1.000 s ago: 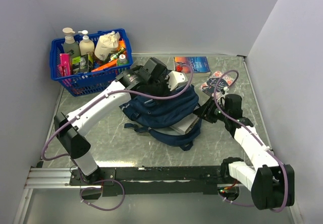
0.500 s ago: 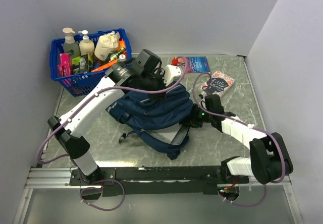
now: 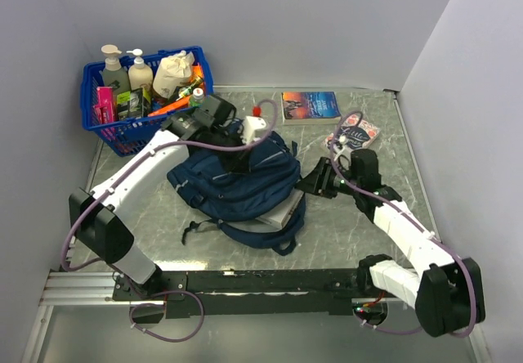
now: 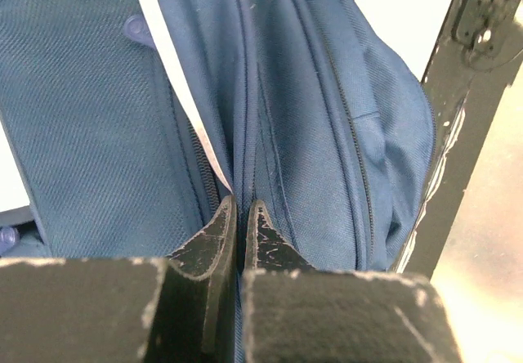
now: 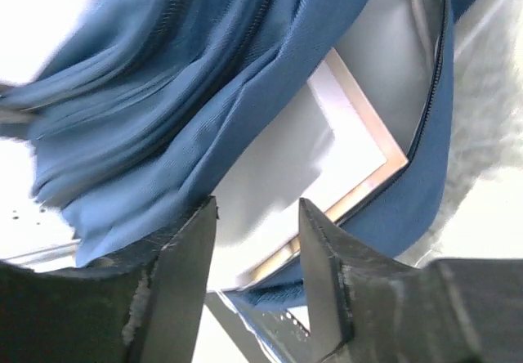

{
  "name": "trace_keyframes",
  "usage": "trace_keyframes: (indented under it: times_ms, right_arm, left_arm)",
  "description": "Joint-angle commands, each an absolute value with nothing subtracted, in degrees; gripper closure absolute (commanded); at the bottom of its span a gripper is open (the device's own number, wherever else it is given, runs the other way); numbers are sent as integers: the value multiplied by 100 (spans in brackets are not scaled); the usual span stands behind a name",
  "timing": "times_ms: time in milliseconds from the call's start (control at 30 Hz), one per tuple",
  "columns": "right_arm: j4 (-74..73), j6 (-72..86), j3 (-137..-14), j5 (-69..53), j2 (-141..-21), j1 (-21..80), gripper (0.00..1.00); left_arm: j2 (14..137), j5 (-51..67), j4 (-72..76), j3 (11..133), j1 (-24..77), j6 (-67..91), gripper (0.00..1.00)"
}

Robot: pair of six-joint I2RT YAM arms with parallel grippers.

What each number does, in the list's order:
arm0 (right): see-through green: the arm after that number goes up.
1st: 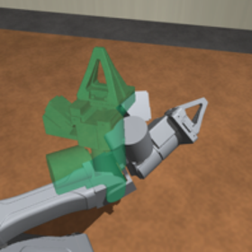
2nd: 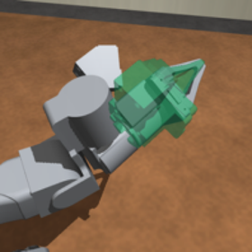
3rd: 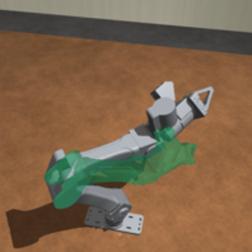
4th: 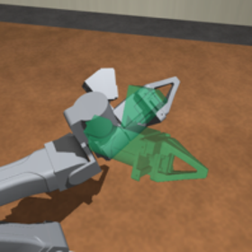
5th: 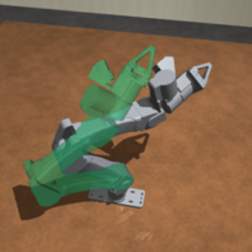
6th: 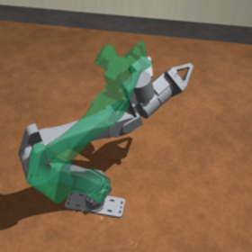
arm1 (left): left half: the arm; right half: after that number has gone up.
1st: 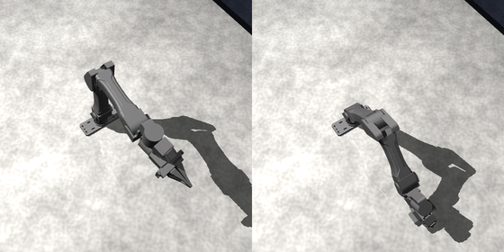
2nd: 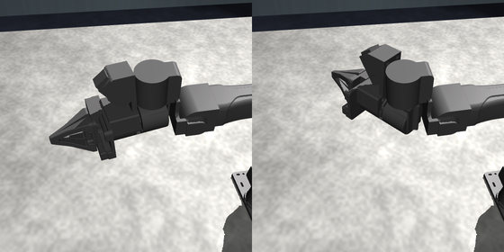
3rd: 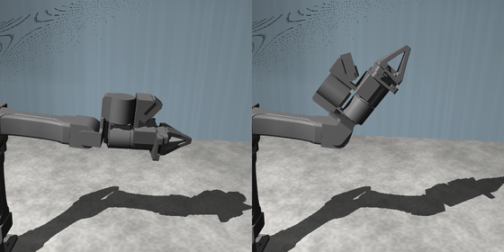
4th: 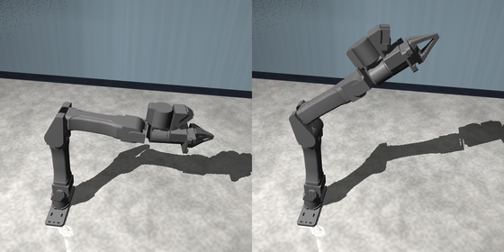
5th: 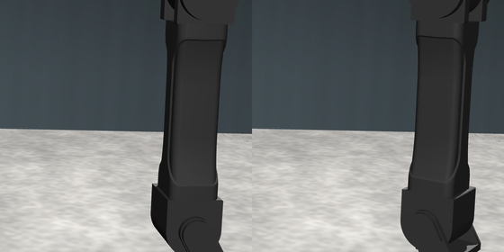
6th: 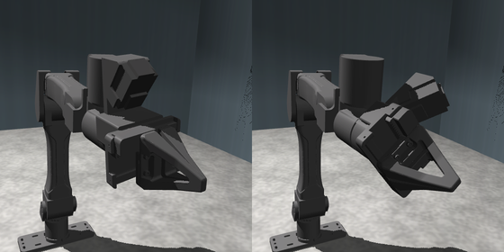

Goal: Pack the student bag
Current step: Adjust the book in the student bag.

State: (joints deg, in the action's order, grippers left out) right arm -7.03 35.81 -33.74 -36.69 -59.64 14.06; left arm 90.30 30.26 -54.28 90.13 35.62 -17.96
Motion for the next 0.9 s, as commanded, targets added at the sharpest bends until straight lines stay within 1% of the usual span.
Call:
trace_keyframes:
  times_ms: [0, 133, 300, 400, 433, 533, 567, 667, 700, 733, 867]
  right_arm:
    - [-815, 3218, -3734, -4147, -5862, 959, 46]
    - [-582, 3365, -3753, -4324, -5994, 940, 44]
    - [-343, 3524, -3622, -3815, -6205, 941, 44]
    - [-26, 3621, -3621, -3920, -6617, 1036, 44]
    - [-18, 3612, -3656, -3868, -6844, 1246, 47]
    - [333, 3674, -3744, -3797, -7092, 1695, 48]
    - [395, 3674, -3822, -3779, -7136, 2027, 49]
    - [439, 3709, -3990, -3744, -7409, 2581, 53]
    - [492, 3735, -3999, -3753, -7461, 2662, 55]
    - [570, 3770, -3990, -3762, -7540, 2733, 59]
    - [1001, 3832, -3894, -3832, -7576, 2777, 64]
  left_arm:
    - [8420, 3577, -4684, 9096, 3033, -1951, 99]
    - [8236, 3586, -4816, 9333, 2918, -1934, 99]
    - [8121, 3858, -5018, 9659, 2900, -1855, 99]
    - [8077, 4007, -5089, 9861, 2892, -1881, 99]
    - [8051, 4060, -5115, 9887, 2900, -1881, 99]
    - [7955, 4174, -5159, 9940, 2900, -1898, 99]
    - [7937, 4279, -5168, 9949, 2900, -1890, 99]
    - [7893, 4342, -5212, 10089, 2970, -1916, 99]
    - [7893, 4255, -5229, 10229, 3040, -1951, 99]
    - [7893, 4150, -5299, 10317, 3267, -1995, 99]
    - [7866, 3622, -5221, 10643, 3928, -1987, 99]
